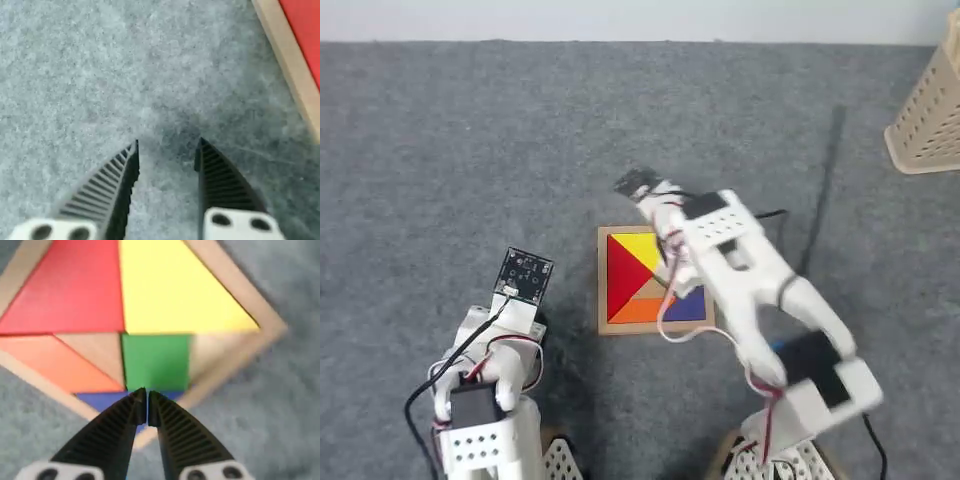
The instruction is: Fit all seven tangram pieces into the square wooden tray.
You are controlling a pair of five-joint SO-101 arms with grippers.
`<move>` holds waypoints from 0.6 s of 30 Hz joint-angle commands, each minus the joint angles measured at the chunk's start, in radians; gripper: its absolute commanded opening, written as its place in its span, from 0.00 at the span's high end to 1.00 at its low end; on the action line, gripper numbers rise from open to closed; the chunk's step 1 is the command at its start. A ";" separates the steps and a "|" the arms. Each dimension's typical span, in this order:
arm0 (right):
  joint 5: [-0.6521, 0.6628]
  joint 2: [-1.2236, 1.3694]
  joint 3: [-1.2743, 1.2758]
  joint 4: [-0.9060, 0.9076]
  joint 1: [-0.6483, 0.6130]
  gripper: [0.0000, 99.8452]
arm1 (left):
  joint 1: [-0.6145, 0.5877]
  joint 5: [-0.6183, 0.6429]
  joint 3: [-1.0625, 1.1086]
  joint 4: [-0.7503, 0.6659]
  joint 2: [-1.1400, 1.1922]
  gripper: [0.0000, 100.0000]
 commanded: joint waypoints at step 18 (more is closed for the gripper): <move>0.523 -0.366 0.410 0.240 0.397 0.81 | 0.000 0.006 -0.007 0.003 -0.009 0.82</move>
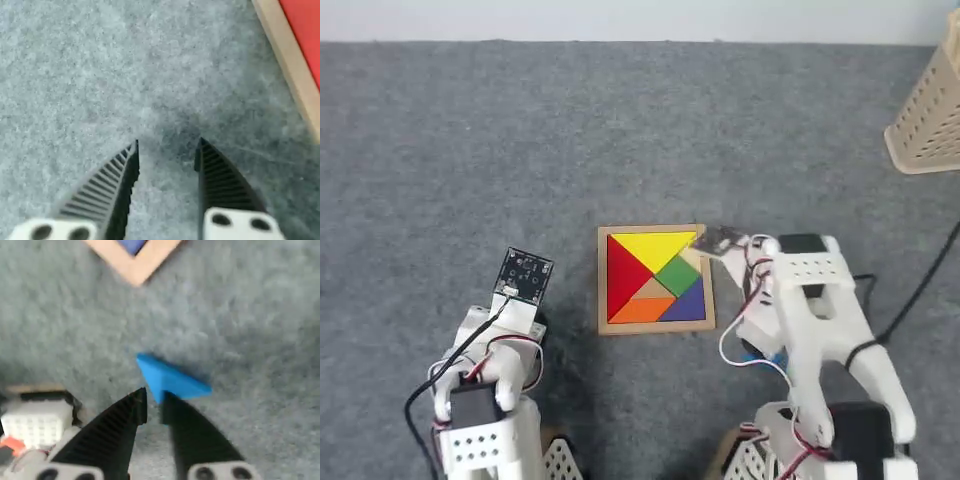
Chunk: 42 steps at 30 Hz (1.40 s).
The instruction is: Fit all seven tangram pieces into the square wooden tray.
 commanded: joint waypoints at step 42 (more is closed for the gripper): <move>-0.008 0.038 -0.198 -0.064 0.018 0.75 | 0.000 0.006 -0.007 0.003 -0.009 0.82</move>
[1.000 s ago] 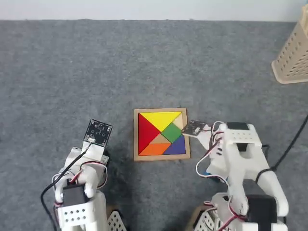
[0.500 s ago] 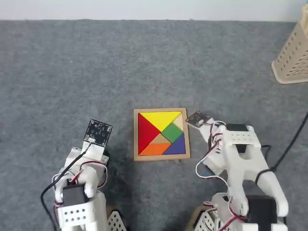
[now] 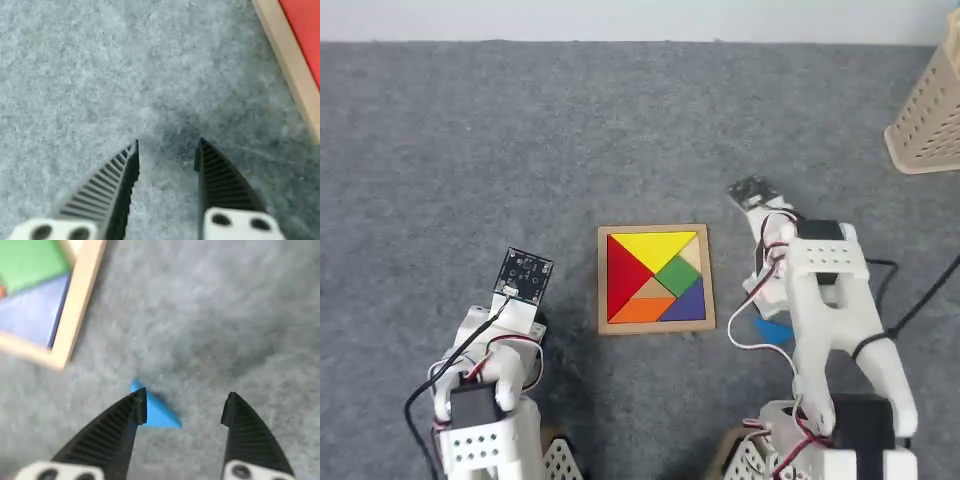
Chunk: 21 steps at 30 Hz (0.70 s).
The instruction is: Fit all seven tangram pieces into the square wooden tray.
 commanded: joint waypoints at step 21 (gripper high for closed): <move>0.760 0.002 0.173 -0.013 -0.030 0.75 | 0.000 0.006 -0.007 0.003 -0.009 0.82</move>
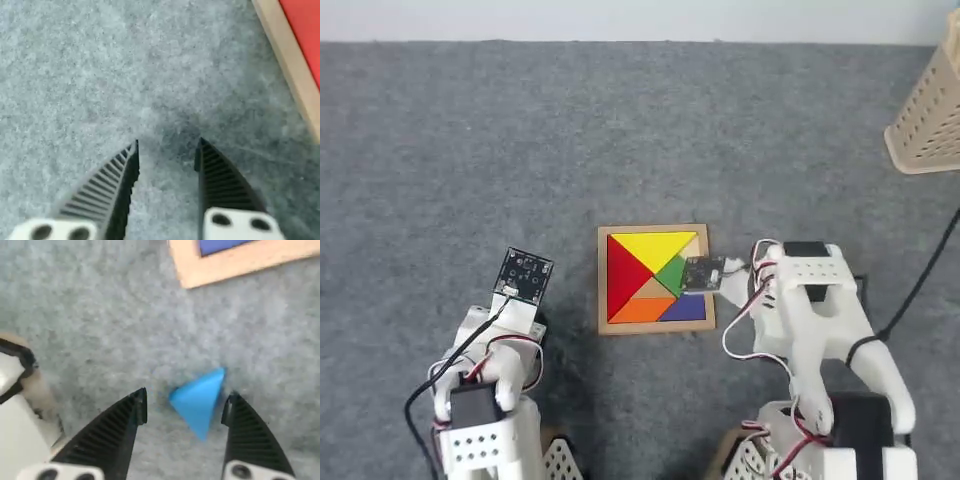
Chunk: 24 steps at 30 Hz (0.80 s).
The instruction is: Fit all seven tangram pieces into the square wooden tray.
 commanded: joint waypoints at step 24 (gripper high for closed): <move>-0.644 0.266 -0.318 -0.153 -0.004 0.99 | 0.000 0.006 -0.007 0.003 -0.009 0.82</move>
